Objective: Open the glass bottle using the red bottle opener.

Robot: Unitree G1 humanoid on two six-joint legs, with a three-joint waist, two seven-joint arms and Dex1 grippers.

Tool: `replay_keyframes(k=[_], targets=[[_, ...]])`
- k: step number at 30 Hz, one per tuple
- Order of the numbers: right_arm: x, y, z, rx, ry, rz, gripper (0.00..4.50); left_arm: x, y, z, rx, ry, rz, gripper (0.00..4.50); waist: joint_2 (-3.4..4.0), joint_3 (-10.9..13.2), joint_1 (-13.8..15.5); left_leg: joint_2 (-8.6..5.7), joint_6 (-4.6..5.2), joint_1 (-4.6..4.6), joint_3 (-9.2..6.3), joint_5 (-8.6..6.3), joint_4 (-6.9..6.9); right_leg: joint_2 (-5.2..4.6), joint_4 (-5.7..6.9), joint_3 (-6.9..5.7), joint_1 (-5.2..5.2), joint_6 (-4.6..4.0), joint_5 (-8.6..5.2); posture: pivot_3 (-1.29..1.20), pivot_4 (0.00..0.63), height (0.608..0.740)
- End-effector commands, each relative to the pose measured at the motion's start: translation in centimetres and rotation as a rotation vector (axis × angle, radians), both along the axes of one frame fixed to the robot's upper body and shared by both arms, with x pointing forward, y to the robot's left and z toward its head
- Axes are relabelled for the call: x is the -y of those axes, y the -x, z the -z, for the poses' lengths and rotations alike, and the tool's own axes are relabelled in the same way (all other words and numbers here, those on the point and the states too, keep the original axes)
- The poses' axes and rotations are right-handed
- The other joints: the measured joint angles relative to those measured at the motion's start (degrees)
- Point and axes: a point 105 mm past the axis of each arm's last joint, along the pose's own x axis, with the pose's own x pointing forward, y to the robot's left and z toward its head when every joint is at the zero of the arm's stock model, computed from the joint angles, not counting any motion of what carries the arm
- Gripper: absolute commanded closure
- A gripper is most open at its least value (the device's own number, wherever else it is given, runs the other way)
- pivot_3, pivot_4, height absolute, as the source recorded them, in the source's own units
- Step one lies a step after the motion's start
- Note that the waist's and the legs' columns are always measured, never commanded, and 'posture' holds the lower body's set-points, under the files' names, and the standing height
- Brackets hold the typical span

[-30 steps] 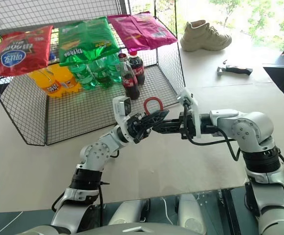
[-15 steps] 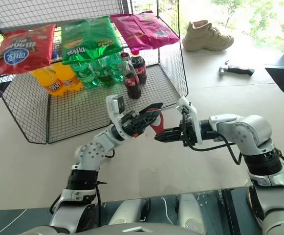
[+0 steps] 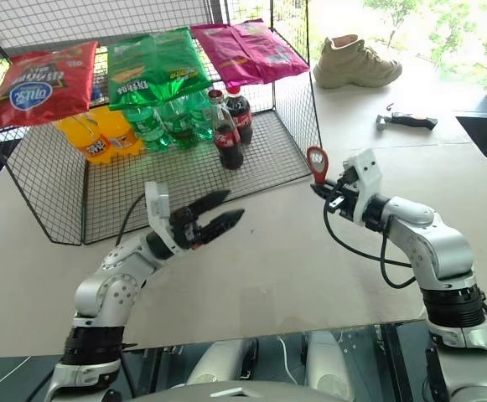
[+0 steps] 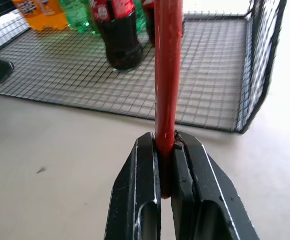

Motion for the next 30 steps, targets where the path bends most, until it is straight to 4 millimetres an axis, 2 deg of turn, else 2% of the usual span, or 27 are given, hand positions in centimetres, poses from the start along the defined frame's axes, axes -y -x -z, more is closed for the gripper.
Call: replay_keyframes(k=[1, 3, 6, 13, 21, 30], targets=[[0.1, 0.0, -3.9, 0.286, 0.032, 0.093, 4.50, -2.1, -2.4, -2.5, 0.198, -0.065, -0.252, 0.05, 0.00, 0.0, 0.1, 0.00, 0.00, -0.01, 0.00, 0.00, 0.00, 0.00, 0.00, -0.01, -0.01, -0.01, 0.01, 0.00, 0.150, 0.740], [-0.4, 0.1, -5.0, 0.389, 0.035, 0.113, 4.50, -2.6, -3.9, -3.1, 0.240, -0.094, -0.353, 0.05, 0.00, 0.0, 0.2, -0.01, -0.01, -0.02, 0.00, 0.00, 0.00, 0.01, 0.00, -0.02, -0.02, -0.01, 0.01, 0.00, 0.150, 0.740], [-0.7, 0.4, -6.0, 0.490, 0.044, 0.152, 4.50, -2.7, -6.1, -2.9, 0.233, -0.145, -0.441, 0.05, -0.01, 0.0, 0.2, -0.07, 0.01, -0.02, 0.00, 0.00, 0.01, 0.00, 0.01, -0.02, -0.03, 0.06, 0.05, 0.00, 0.150, 0.740], [-2.0, 1.5, -6.5, 0.593, 0.035, 0.214, 4.50, -1.0, -8.9, -2.3, 0.234, -0.222, -0.445, 0.05, -0.01, 0.0, 0.0, -0.12, 0.01, -0.08, -0.01, 0.00, -0.02, 0.01, 0.02, -0.01, -0.13, 0.09, 0.07, 0.00, 0.150, 0.740], [-4.5, 3.3, -5.2, 0.608, 0.054, 0.189, 4.50, 0.4, -11.9, -2.5, 0.222, -0.234, -0.466, 0.05, -0.02, 0.0, 0.0, -0.19, 0.01, -0.09, -0.02, 0.00, 0.03, 0.02, 0.10, -0.05, -0.14, 0.10, 0.08, 0.00, 0.150, 0.740], [-4.9, 3.6, -4.5, 0.591, 0.054, 0.199, 4.50, 1.8, -13.9, -2.4, 0.184, -0.269, -0.490, 0.05, -0.02, 0.0, 0.0, -0.36, 0.01, -0.10, -0.05, 0.00, 0.05, 0.02, 0.11, -0.07, -0.14, 0.11, 0.08, 0.00, 0.150, 0.740]])
